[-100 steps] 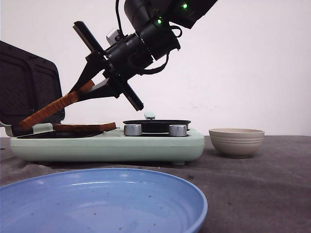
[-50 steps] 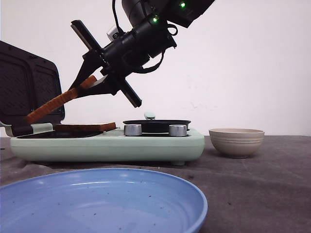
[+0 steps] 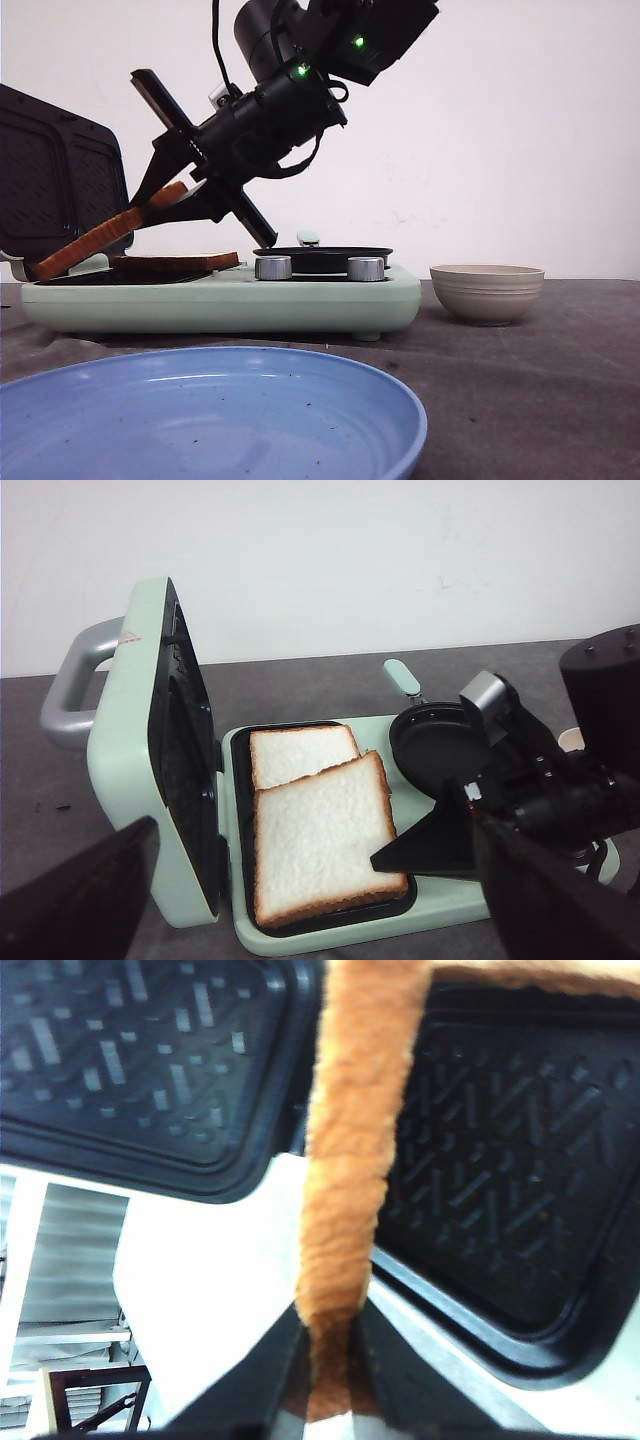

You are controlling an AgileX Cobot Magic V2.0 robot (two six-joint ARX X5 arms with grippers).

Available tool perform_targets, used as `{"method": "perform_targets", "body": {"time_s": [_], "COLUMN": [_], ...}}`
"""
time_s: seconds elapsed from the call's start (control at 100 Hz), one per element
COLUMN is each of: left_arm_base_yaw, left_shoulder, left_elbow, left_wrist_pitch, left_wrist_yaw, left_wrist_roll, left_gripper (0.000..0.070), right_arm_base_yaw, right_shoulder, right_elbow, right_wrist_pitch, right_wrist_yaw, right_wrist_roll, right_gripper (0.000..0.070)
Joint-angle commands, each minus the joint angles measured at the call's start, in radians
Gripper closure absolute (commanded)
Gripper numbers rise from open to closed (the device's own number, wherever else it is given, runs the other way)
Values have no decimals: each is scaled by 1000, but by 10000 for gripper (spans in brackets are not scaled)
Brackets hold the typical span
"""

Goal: Make breakfast with bread and shrimp
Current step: 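Lay the bread on the empty grill plate and open the right gripper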

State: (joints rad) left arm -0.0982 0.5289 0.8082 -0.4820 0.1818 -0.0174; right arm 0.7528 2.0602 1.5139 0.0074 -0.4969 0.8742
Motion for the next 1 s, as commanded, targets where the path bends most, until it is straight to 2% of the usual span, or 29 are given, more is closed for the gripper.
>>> {"method": "perform_targets", "body": {"time_s": [0.0,0.24,0.27,0.38,0.67,0.99], "left_arm_base_yaw": [1,1,1,1,1,1], "left_shoulder": [2,2,2,2,2,2], "left_elbow": [3,3,3,3,3,3], "left_wrist_pitch": [9,9,9,9,9,9], "left_wrist_yaw": [-2,-2,-2,-2,-2,-2], "left_wrist_roll": [-3,-3,-3,-3,-2,-2], "left_gripper": [144,144,144,144,144,144], "right_arm_base_yaw": [12,13,13,13,22,11], "right_shoulder": [25,26,26,26,25,25], "right_elbow": [27,27,27,27,34,44], "right_wrist_pitch": [8,-10,-16,-52,-85,-122], "right_wrist_yaw": [7,17,17,32,80,79], "right_wrist_roll": [12,-15,-21,-45,-101,-136], "right_gripper": [700,690,659,480,253,212]}}
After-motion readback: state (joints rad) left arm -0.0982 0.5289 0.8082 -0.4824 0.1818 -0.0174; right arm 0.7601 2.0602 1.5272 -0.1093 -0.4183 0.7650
